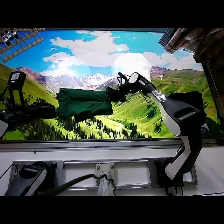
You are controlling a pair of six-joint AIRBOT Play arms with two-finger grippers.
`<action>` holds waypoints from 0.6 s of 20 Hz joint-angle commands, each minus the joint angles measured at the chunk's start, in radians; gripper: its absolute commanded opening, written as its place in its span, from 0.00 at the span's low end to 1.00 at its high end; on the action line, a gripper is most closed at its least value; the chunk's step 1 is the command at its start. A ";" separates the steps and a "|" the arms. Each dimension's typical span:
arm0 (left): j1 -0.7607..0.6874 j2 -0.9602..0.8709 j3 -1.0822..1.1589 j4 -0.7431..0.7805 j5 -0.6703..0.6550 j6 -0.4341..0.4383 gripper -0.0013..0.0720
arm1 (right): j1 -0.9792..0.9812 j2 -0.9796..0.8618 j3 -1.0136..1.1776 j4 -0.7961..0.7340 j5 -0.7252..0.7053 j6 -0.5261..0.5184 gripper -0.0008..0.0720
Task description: Fold the clothes and pants, and hang the long-sleeved shirts on hangers.
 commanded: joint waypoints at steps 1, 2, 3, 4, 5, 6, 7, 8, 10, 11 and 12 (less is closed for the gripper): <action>0.000 0.001 0.000 -0.015 -0.012 0.000 0.05 | -0.021 0.025 0.000 -0.073 0.013 0.000 0.05; 0.000 0.001 0.000 -0.015 -0.016 0.000 0.05 | -0.048 0.045 0.000 -0.105 0.024 0.000 0.05; 0.000 0.001 0.000 -0.015 -0.016 0.000 0.05 | -0.084 0.067 0.002 -0.127 0.041 0.001 0.05; 0.000 0.001 0.000 -0.015 -0.015 0.000 0.05 | -0.125 0.090 0.002 -0.137 0.052 0.004 0.05; 0.000 0.001 0.000 -0.014 -0.014 0.000 0.05 | -0.175 0.118 0.002 -0.142 0.064 0.009 0.05; 0.000 0.001 0.000 -0.015 -0.012 0.000 0.05 | -0.227 0.146 0.003 -0.142 0.067 0.016 0.05; 0.000 0.001 0.000 -0.015 -0.009 0.000 0.05 | -0.286 0.179 0.003 -0.144 0.067 0.029 0.05; 0.000 0.001 0.000 -0.015 -0.005 0.000 0.05 | -0.343 0.209 0.003 -0.144 0.065 0.034 0.05; 0.000 0.001 0.000 -0.015 0.003 0.000 0.05 | -0.466 0.272 0.003 -0.147 0.046 0.064 0.05; 0.000 0.001 0.000 -0.015 0.007 0.000 0.05 | -0.529 0.303 0.003 -0.147 0.027 0.082 0.05; 0.000 0.001 0.000 -0.015 0.009 0.000 0.05 | -0.587 0.330 0.003 -0.146 0.011 0.107 0.05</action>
